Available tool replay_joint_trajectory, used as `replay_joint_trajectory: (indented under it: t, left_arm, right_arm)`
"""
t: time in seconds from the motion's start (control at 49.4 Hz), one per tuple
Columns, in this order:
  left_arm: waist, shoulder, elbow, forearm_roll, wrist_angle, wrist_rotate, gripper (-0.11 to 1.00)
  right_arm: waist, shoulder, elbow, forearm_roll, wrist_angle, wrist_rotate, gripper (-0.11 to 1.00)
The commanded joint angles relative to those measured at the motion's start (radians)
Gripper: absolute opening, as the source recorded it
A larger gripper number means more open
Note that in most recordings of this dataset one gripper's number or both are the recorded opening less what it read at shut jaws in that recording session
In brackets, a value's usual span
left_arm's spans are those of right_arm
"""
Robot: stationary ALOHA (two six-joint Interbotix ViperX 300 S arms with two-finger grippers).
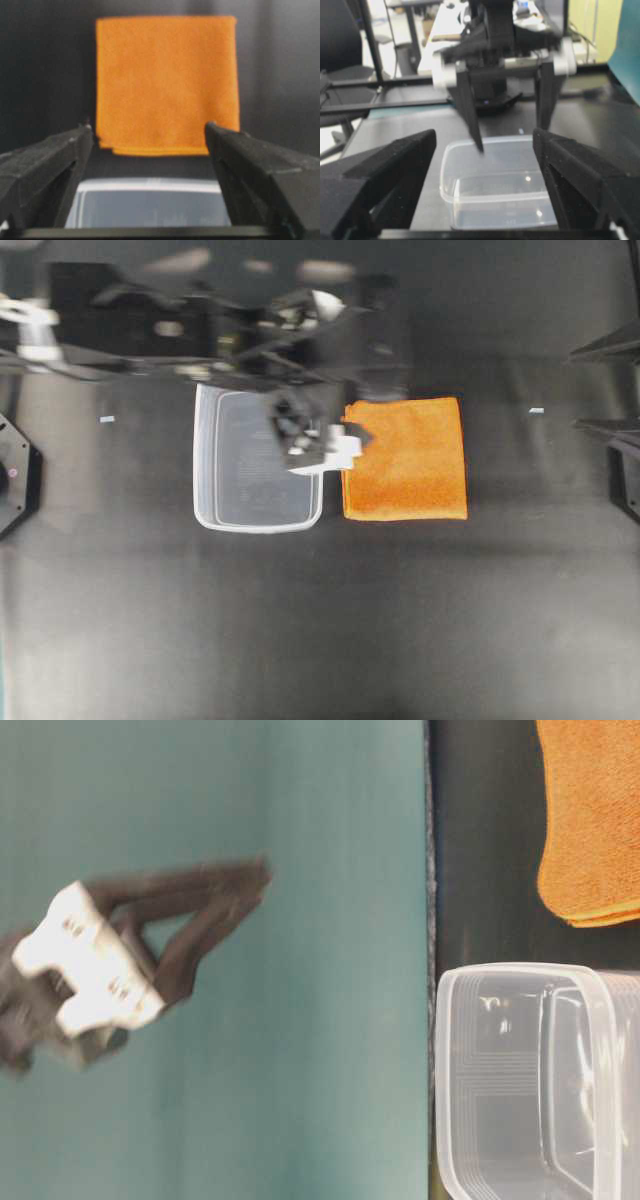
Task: Place the orange towel into the container with the left arm.
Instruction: 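Move the left gripper over the orange towel and lower it open, then close the left gripper on the orange towel's edge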
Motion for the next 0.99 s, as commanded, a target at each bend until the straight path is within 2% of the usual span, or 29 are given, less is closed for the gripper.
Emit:
replay_joint_trajectory:
  t: [0.0, 0.101, 0.243, 0.547, 0.81, 0.911, 0.972]
  left_arm:
    - [-0.005, 0.106, -0.109, 0.003, 0.072, 0.054, 0.9]
    - [-0.012, 0.207, -0.179, 0.003, 0.114, 0.092, 0.9]
    - [-0.017, 0.318, -0.23, 0.003, 0.098, 0.101, 0.9]
    - [-0.014, 0.454, -0.235, 0.003, 0.037, 0.1, 0.9]
    - [-0.015, 0.472, -0.216, 0.003, 0.006, 0.095, 0.88]
    - [-0.018, 0.471, -0.215, 0.003, 0.003, 0.1, 0.82]
    - [-0.023, 0.469, -0.215, 0.003, 0.005, 0.106, 0.71]
  right_arm:
    - [-0.002, -0.006, -0.02, 0.002, -0.005, -0.003, 0.76]
    - [-0.002, -0.014, -0.02, 0.0, -0.005, -0.002, 0.76]
    - [-0.002, -0.012, -0.02, 0.0, -0.005, 0.0, 0.76]
    - [-0.003, -0.008, -0.018, 0.002, -0.005, 0.008, 0.76]
    - [-0.008, -0.008, -0.017, 0.002, -0.005, 0.009, 0.75]
    - [-0.008, -0.008, -0.018, 0.002, -0.005, 0.009, 0.75]
    - [-0.008, -0.008, -0.018, 0.002, -0.005, 0.009, 0.75]
